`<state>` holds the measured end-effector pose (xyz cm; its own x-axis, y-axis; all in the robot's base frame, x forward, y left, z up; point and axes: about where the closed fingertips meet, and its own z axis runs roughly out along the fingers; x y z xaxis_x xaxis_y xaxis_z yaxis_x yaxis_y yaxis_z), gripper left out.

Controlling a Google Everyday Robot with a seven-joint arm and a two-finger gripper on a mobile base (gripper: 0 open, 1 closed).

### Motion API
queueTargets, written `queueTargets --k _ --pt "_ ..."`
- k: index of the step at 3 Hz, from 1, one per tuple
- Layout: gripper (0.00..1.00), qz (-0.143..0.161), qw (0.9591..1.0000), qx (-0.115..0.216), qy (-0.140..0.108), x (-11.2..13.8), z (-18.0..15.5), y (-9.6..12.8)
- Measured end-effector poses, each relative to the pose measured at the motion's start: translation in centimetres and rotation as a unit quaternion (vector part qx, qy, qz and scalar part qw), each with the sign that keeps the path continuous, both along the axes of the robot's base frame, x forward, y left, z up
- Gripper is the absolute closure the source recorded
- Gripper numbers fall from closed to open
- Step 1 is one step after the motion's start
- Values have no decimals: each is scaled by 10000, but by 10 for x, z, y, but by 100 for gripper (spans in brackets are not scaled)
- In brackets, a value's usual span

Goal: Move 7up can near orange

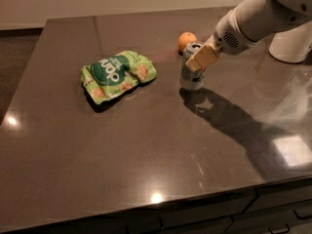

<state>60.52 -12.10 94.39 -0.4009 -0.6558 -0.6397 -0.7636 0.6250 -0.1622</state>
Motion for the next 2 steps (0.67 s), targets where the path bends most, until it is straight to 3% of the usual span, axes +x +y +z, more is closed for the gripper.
queueTargets --k 2 --pt "100 -154 9997 184 -103 52 0 -14"
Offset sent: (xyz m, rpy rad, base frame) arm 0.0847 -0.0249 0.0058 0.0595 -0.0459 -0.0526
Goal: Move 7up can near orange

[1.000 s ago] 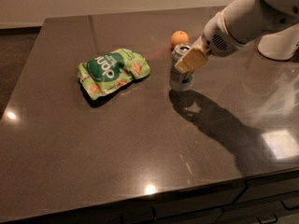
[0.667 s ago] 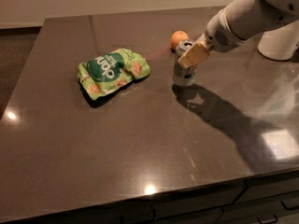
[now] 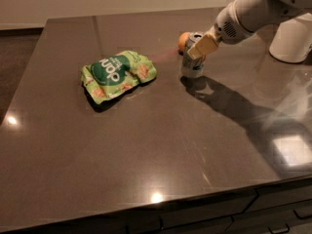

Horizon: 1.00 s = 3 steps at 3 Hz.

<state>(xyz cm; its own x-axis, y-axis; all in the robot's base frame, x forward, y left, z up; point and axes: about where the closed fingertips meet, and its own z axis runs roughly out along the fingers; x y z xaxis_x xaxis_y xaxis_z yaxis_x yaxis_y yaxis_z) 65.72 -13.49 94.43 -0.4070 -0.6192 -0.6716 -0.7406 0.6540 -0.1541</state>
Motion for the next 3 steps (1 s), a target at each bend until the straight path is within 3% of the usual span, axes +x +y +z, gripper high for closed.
queueTargets --k 1,3 --pt "100 -51 10000 -16 -13 28 2 -4" --pt "100 -207 9997 -49 123 53 -6 -18"
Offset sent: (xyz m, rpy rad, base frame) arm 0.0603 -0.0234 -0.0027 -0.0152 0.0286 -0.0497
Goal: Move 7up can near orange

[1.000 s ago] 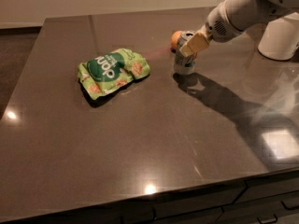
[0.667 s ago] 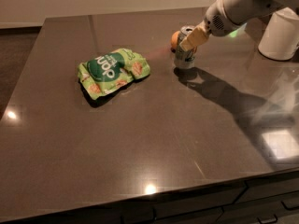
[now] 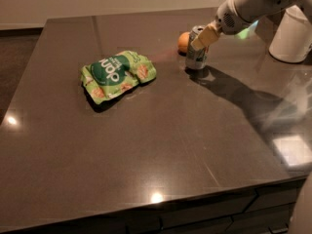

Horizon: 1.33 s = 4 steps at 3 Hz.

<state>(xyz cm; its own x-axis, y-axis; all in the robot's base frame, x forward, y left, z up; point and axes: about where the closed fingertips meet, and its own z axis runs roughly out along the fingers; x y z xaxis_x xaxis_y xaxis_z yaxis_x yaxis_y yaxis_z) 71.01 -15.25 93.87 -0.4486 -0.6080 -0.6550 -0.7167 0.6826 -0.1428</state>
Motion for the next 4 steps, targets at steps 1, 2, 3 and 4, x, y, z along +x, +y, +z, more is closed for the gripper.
queueTargets --k 1,2,3,4 --pt "79 -64 10000 -26 47 11 -7 -3" --pt "55 -66 9999 -54 93 17 -12 -2" --pt "32 -83 9999 -88 112 22 -15 -3" --pt "9 -71 9998 -89 131 22 -17 -1"
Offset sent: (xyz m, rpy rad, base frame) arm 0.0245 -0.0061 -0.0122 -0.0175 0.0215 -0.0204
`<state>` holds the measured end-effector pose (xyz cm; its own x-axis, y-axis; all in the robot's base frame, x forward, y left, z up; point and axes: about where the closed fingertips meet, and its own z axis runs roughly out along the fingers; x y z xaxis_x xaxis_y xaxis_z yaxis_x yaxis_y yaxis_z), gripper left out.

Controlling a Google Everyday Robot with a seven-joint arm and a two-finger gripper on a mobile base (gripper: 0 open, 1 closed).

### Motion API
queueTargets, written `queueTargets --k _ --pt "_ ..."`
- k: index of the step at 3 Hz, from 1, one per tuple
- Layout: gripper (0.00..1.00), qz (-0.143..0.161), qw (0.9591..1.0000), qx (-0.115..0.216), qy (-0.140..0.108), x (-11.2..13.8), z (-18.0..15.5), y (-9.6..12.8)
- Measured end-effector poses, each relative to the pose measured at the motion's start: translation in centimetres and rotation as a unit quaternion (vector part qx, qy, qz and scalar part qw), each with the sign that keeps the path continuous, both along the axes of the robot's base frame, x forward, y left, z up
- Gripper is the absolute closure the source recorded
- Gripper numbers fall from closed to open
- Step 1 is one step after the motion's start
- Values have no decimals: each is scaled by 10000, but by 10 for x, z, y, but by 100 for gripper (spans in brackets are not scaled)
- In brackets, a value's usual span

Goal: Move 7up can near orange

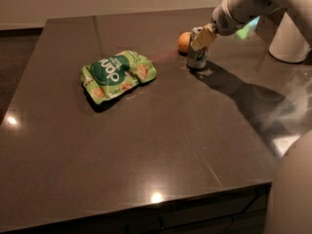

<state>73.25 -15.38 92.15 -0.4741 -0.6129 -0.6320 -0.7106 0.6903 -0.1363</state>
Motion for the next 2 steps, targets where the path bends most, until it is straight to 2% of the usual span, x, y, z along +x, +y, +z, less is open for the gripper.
queueTargets --k 1,2 --pt "0 12 10000 0 17 0 -2 2" --pt "0 12 10000 0 18 1 -2 2"
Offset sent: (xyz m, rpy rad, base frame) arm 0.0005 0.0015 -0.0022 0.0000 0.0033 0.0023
